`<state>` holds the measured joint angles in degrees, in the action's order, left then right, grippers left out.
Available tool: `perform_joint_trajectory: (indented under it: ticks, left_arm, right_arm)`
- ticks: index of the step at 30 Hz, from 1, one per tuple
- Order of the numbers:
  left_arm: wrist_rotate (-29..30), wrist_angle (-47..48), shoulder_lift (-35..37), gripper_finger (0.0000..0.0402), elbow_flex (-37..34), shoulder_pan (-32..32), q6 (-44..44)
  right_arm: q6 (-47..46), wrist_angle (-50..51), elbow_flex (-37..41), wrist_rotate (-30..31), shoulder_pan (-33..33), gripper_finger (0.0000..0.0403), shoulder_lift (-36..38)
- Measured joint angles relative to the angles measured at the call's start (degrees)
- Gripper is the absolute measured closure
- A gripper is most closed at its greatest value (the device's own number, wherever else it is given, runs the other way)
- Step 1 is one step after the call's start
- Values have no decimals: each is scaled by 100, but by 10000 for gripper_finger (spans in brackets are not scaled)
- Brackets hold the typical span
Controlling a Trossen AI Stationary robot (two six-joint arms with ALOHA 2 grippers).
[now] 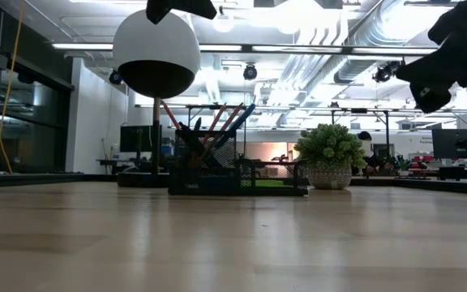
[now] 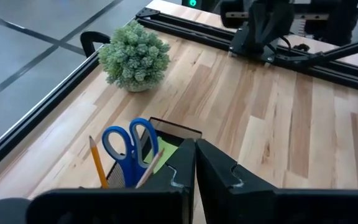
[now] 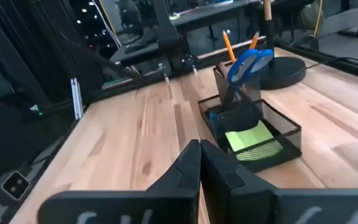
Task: Pick and place office supplies into organizer
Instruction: Return to Home Position
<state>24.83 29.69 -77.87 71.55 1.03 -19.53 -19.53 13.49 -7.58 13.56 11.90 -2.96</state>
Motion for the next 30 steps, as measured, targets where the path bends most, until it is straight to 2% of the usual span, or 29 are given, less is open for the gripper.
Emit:
perform_joint_trajectory:
  ticks: [3,8,12,19,30]
  left_arm:
    - [-21,-7,0,399,0,12,-17]
    - [-254,-23,0,399,0,10,-22]
    - [-390,-85,0,399,0,10,-39]
    - [-388,-317,4,399,0,10,-42]
    - [-388,-299,4,399,0,10,-44]
  right_arm:
    - [-35,-341,304,3,0,403,120]
    - [176,-522,329,37,-43,403,188]
    - [177,-564,356,-374,-121,403,269]
    - [187,-1551,706,-811,-322,403,255]
    - [399,-1479,705,-1218,-557,403,212]
